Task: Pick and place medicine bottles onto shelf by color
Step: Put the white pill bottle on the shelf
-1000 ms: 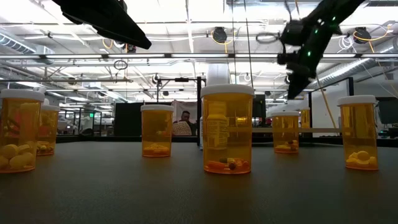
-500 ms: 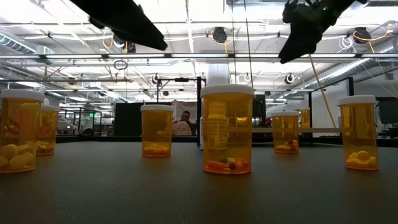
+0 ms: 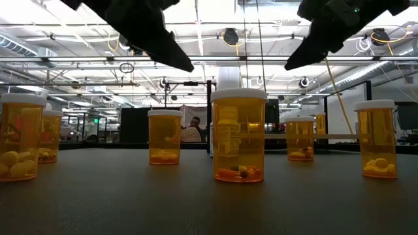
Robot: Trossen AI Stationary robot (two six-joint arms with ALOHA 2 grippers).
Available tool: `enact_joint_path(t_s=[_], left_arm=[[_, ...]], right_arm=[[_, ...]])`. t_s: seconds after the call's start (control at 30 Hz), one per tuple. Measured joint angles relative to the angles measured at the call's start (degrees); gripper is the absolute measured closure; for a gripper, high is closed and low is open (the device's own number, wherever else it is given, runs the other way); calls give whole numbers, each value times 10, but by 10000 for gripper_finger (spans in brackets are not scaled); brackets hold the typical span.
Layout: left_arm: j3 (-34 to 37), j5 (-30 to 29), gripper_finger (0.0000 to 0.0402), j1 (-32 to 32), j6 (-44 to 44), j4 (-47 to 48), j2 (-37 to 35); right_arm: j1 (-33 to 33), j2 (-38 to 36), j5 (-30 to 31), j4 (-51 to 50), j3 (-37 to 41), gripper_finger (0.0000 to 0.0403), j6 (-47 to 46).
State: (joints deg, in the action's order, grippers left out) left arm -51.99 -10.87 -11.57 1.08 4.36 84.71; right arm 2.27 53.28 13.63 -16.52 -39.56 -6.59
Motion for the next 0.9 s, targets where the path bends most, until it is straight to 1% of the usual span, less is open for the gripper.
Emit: enact_joint_path(t_s=[0.07,0.1,0.3,0.37,0.43,0.5,0.57,0.63,0.67,0.73,0.77,0.8,0.83,0.9], left_arm=[[0,58,147,19,0,-1,0],[0,77,141,28,-1,-5,0],[-2,86,96,59,3,-74,0],[-20,98,85,67,-2,-64,0],[-45,100,80,76,-6,-30,0],[-71,100,79,83,8,9,0],[-88,96,84,92,30,38,0],[-98,76,94,101,50,54,0],[-98,56,100,105,70,55,0],[-98,2,112,112,143,55,0],[-98,-21,118,114,153,58,0],[-98,-38,123,116,140,63,0],[-98,-43,128,116,122,66,0],[-98,-25,137,115,131,66,2]], right_arm=[[5,5,-1,22,7,209,11],[7,6,-1,29,11,209,15],[7,17,-1,99,25,209,76],[7,21,-1,109,25,209,94],[7,24,-1,116,26,209,105],[7,28,-1,116,26,209,119],[7,33,-1,117,26,209,137],[7,37,4,118,26,209,150],[7,40,12,121,26,209,154],[7,44,22,121,26,209,158],[7,47,30,121,26,209,158],[7,48,31,120,26,209,160],[7,48,31,119,26,209,163],[7,47,31,121,26,209,168]])
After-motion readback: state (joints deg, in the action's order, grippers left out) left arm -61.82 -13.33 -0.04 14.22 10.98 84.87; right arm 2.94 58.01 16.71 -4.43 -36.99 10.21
